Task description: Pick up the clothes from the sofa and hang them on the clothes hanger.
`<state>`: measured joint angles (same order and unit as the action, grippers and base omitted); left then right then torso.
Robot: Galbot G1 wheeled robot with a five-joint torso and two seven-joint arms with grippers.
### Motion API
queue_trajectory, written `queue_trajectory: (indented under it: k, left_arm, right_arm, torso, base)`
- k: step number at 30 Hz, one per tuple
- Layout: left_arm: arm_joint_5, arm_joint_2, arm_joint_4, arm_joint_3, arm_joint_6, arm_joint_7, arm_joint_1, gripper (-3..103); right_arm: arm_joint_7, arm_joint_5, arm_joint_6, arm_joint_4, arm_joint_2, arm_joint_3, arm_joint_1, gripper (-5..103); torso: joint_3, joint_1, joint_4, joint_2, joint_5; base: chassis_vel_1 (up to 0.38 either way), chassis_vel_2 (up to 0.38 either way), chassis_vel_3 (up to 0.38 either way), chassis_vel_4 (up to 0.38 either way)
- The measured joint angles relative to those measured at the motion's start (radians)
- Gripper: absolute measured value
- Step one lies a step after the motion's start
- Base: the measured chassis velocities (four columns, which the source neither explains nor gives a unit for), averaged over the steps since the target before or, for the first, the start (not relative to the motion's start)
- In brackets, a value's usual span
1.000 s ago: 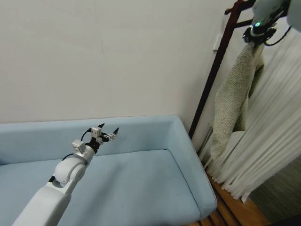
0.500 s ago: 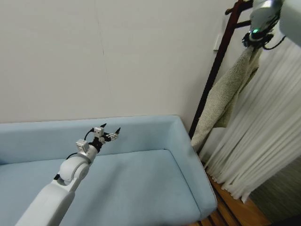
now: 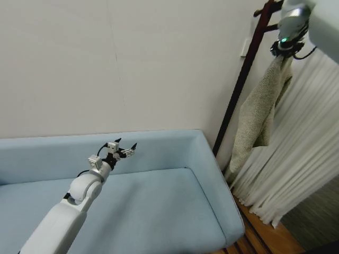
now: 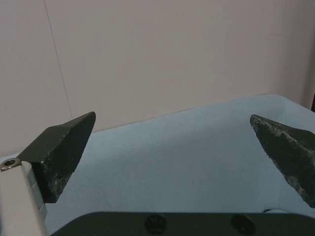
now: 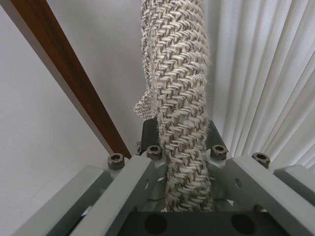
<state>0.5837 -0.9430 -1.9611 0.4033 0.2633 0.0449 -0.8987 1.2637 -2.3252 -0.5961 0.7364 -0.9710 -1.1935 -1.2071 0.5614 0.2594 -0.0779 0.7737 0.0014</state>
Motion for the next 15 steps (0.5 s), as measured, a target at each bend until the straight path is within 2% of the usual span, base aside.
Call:
queue_trajectory:
  k: [6,8,15]
  left_arm:
    - [-0.001,-0.001,0.002,0.001,-0.004,0.007,-0.003,100]
    - [-0.001,0.001,0.002,0.003,-0.004,0.011,-0.003,100]
    - [-0.001,0.006,-0.003,0.008,-0.004,0.015,-0.008,100]
  right_arm:
    - [0.005,-0.001,0.000,0.041,0.020,-0.022,-0.009,5]
    - [0.001,0.000,-0.008,0.049,0.023,-0.041,-0.021,2]
    - [-0.013,0.005,-0.024,0.055,0.024,-0.058,-0.041,27]
  torso:
    - [0.000,0.000,0.0000,0.000,0.0001]
    - [0.000,0.000,-0.0001,0.000,0.0001]
    - [0.000,0.000,0.0000,0.000,-0.0001]
  base:
    - [0.000,0.000,0.000,0.000]
    - [0.000,0.000,0.000,0.000]
    - [0.000,0.000,0.000,0.000]
